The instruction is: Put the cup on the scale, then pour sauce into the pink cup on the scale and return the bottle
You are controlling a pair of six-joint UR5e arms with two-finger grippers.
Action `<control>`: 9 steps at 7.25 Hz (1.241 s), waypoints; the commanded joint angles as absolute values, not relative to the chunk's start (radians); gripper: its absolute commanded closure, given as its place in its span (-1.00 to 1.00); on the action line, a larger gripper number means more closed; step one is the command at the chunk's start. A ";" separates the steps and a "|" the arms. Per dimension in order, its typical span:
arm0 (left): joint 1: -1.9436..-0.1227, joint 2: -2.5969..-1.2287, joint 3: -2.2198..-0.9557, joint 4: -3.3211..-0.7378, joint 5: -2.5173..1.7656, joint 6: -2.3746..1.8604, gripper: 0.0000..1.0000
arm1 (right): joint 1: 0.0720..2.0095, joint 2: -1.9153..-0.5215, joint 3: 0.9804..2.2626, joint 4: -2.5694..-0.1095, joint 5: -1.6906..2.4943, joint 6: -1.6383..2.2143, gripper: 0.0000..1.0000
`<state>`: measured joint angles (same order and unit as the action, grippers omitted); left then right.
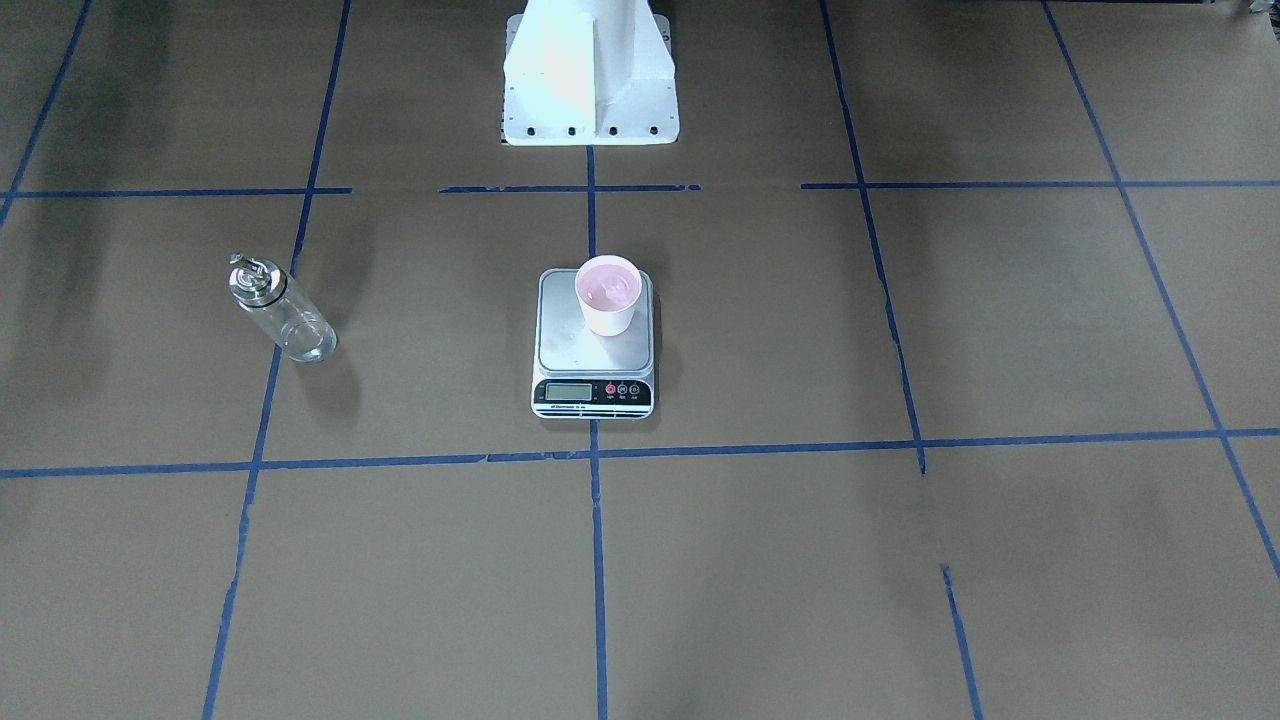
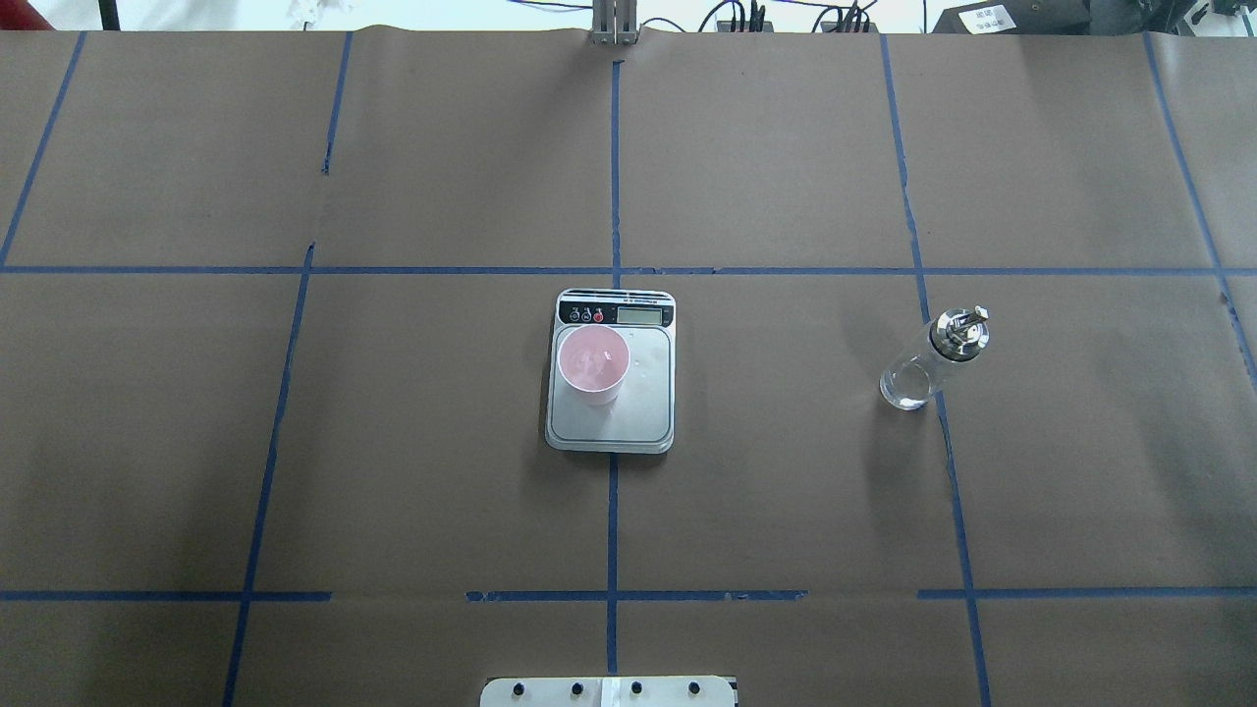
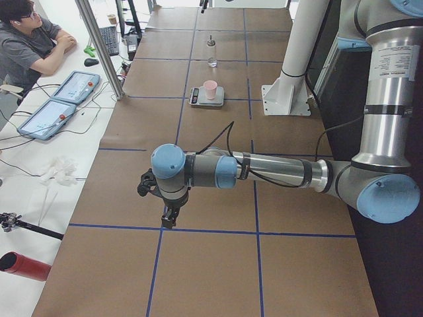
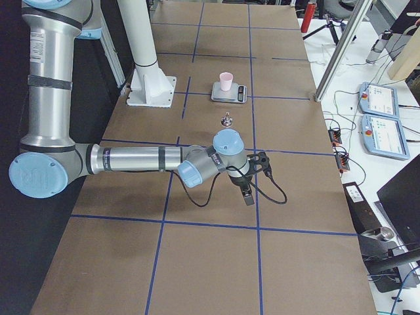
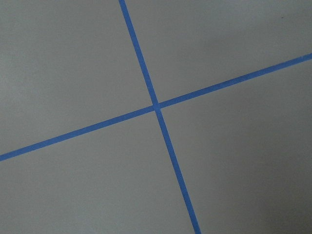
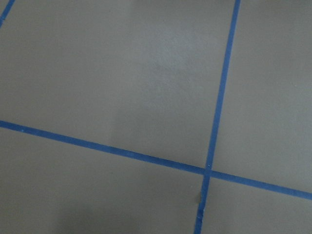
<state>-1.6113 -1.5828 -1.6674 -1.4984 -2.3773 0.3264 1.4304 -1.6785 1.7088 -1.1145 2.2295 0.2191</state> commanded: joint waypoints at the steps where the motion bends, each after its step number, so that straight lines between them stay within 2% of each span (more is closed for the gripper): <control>1: -1.612 -1.582 -1.667 -1.497 -2.378 0.327 -1.00 | 1.534 -1.672 1.747 -1.407 2.272 0.149 -1.00; 5: -1.611 -1.582 -1.666 -1.497 -2.378 0.328 -1.00 | 1.540 -1.677 1.804 -1.693 2.276 0.146 -1.00; 9: -1.611 -1.583 -1.666 -1.497 -2.376 0.330 -1.00 | 1.539 -1.680 1.781 -1.680 2.275 0.150 -1.00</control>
<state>-1.6107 -1.5818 -1.6648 -1.4972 -2.3767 0.3293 1.5389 -1.6816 1.7823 -1.6862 2.2748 0.1468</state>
